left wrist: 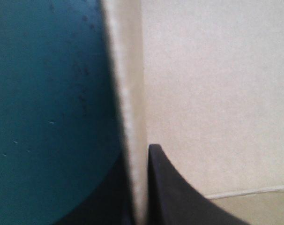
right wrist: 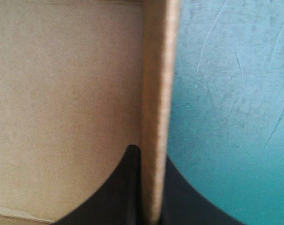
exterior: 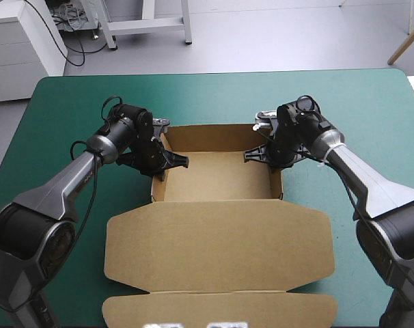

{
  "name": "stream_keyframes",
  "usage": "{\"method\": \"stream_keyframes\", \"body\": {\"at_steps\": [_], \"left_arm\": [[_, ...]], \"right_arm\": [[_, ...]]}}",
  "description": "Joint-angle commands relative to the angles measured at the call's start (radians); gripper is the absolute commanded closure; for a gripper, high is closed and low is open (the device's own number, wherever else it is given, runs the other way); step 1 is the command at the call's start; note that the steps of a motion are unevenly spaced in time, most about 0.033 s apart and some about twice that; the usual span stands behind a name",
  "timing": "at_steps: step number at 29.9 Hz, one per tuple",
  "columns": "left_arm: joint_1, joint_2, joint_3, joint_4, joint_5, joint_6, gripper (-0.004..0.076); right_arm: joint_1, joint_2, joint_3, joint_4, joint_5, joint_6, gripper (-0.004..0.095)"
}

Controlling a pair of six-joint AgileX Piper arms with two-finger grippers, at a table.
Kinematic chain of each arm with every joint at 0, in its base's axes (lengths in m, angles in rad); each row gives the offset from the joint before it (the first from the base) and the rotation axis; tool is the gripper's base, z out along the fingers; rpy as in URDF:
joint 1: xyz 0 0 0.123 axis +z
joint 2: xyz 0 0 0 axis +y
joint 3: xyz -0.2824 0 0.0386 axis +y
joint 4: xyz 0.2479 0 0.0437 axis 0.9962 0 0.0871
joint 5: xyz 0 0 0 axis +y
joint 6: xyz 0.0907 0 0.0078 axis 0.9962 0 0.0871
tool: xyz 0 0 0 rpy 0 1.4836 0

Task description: Fold the box

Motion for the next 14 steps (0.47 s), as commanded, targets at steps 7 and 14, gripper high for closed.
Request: {"method": "stream_keyframes", "body": {"at_steps": [7, 14], "left_arm": [[-0.004, -0.048, -0.029, 0.033, -0.041, 0.05, 0.0734], [-0.005, -0.048, -0.029, 0.022, -0.059, 0.05, 0.0716]], "right_arm": [[-0.005, -0.044, -0.023, -0.01, -0.003, -0.04, 0.0926], [-0.005, -0.03, -0.027, -0.078, 0.051, -0.044, 0.0889]]}}
